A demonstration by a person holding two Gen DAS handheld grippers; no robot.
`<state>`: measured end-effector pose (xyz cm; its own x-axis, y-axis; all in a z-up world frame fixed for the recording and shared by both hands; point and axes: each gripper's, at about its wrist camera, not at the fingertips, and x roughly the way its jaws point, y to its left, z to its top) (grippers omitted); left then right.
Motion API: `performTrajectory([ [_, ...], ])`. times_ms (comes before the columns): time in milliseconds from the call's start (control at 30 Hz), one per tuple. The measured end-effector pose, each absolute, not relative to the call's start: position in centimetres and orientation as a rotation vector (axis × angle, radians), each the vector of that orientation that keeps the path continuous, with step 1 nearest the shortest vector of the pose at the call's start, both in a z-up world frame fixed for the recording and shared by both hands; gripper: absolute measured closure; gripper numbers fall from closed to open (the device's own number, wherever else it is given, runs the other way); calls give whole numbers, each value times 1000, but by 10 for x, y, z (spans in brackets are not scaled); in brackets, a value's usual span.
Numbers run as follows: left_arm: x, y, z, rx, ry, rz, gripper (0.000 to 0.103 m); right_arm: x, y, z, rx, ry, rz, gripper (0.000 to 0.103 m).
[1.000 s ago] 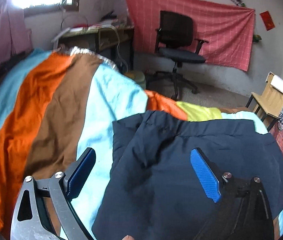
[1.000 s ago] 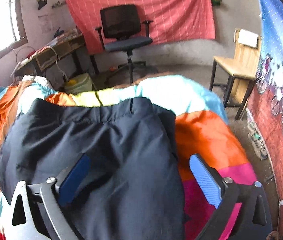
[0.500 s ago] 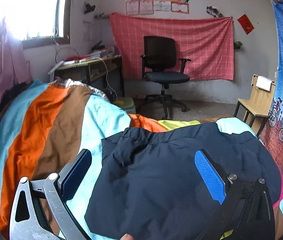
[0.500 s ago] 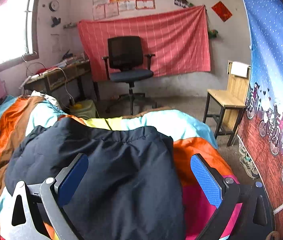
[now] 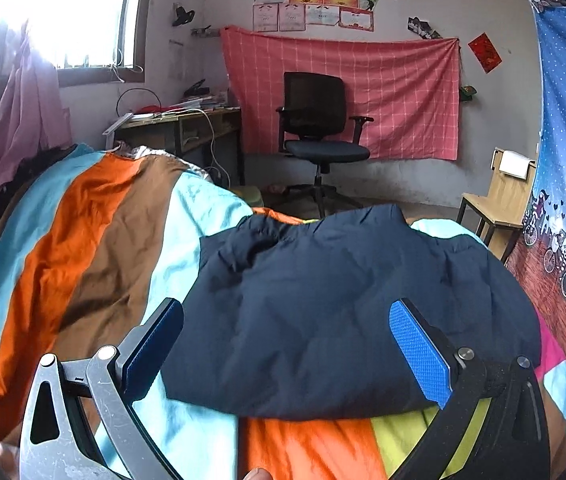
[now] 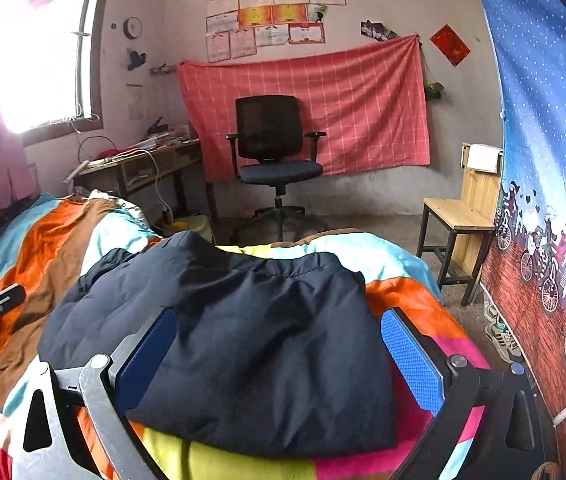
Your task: Fold large clothes
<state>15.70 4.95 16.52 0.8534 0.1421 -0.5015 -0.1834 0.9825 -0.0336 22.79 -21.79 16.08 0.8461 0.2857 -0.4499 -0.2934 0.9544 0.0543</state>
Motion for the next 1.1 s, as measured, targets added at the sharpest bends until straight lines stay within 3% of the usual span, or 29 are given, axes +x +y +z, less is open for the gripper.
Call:
performTrajectory([
  [1100,104,33,109,12,589,160,2,153,-179,109,-40,529,357,0],
])
